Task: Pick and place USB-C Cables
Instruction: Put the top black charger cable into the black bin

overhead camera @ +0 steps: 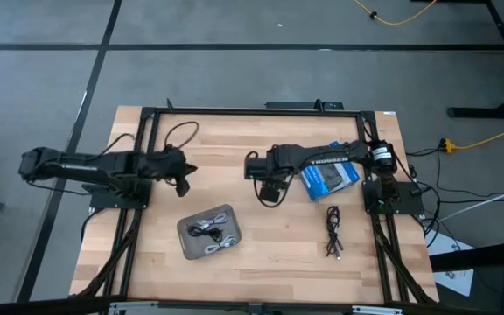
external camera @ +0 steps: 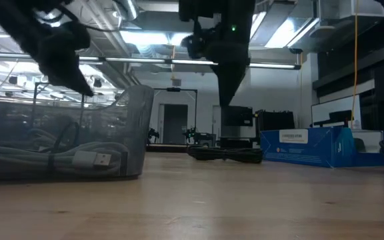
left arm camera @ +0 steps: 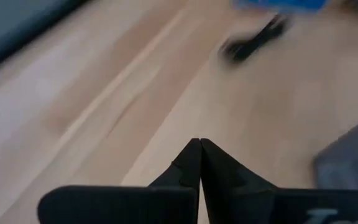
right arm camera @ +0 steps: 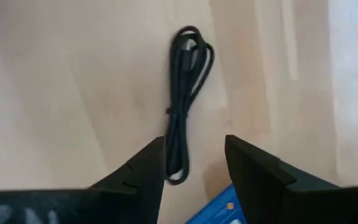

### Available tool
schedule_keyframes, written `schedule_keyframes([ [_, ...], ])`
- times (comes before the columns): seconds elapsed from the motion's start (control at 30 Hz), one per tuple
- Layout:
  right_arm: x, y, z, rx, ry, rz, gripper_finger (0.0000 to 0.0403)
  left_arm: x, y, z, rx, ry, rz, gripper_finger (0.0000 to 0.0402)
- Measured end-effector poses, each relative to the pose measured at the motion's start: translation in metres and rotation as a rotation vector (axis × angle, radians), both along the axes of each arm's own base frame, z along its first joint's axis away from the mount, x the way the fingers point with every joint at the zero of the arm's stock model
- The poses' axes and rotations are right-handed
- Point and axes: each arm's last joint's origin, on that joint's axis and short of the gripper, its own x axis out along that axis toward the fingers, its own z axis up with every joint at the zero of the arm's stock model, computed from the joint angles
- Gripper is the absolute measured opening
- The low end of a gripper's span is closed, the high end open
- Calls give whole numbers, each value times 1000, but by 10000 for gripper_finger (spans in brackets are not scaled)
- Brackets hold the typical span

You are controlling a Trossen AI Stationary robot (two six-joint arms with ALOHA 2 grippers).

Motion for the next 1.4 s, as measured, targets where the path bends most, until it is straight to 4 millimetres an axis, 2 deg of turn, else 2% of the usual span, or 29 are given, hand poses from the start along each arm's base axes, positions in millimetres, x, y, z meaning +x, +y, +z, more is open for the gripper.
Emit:
schedule_keyframes([
  [0.13, -1, -10, -17, 59, 0, 41, 170, -10, -4, -19, 92, -215, -142, 0],
  [0.3, -1, -19, -41, 67, -34, 80, 170, -20, -7, -33, 141, -416, -246, 0],
  [0.47, -3, -27, -54, 63, -51, 60, 170, -26, -9, -50, 160, -472, -309, 0],
  [0.7, -11, -35, -79, 142, -68, 37, 170, -27, -9, -47, 163, -507, -320, 0],
  [0.83, -20, -42, -94, 60, -47, 2, 170, -27, -9, -47, 154, -502, -319, 0],
  [1.03, -33, -48, -112, 196, -84, -135, 168, -27, -9, -47, 154, -501, -318, 0],
  [1.13, -36, -44, -118, 196, -120, -237, 140, -27, -9, -49, 153, -482, -315, 0],
  [1.23, -35, -38, -118, 165, -118, -231, 66, -27, -9, -49, 158, -480, -318, 0],
  [1.4, -20, -24, -104, 112, -120, -157, 58, -27, -9, -49, 158, -480, -319, 0],
])
